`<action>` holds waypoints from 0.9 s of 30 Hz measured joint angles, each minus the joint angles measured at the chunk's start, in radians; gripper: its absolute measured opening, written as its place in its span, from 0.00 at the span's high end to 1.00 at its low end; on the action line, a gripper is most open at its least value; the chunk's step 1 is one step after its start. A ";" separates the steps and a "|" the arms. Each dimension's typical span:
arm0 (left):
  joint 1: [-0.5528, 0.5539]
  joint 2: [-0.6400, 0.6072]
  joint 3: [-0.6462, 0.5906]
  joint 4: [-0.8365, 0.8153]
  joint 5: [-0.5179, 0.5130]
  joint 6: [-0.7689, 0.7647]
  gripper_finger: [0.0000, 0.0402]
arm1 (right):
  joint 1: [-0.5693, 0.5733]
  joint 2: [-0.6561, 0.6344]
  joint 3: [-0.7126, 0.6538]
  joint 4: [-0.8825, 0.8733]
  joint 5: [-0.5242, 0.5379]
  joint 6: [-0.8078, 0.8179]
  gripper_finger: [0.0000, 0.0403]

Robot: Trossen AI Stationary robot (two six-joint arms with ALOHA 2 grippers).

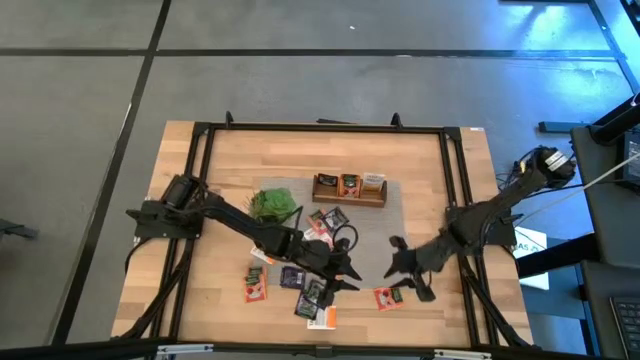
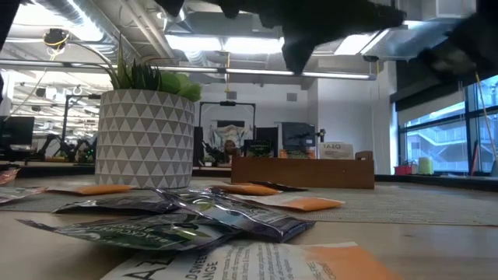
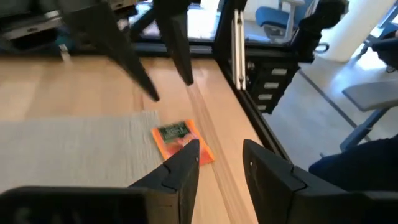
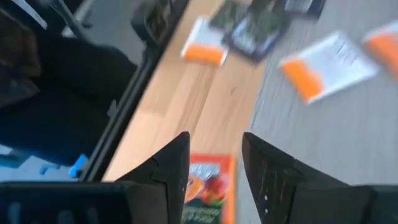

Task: Pick & Place Tea
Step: Put the orange tea bag into the middle section of the wooden organizer

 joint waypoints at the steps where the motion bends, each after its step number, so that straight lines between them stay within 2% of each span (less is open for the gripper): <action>1: -0.006 0.015 0.009 -0.002 -0.001 -0.005 0.70 | 0.029 0.024 -0.001 0.001 0.026 0.032 0.63; 7: -0.034 0.103 0.072 0.013 -0.010 -0.028 0.71 | 0.167 0.167 -0.002 0.042 0.137 0.195 0.63; 11: -0.033 0.175 0.135 0.014 -0.025 -0.033 0.71 | 0.212 0.245 -0.003 0.048 0.183 0.321 0.63; 14: -0.033 0.231 0.191 0.018 -0.030 -0.033 0.71 | 0.228 0.285 -0.003 0.044 0.200 0.480 0.63; 19: -0.029 0.322 0.270 0.013 -0.025 -0.033 0.71 | 0.254 0.298 -0.003 0.054 0.201 0.804 0.63; 27: -0.009 0.408 0.342 0.011 -0.022 -0.032 0.70 | 0.294 0.298 -0.003 0.031 0.201 1.022 0.63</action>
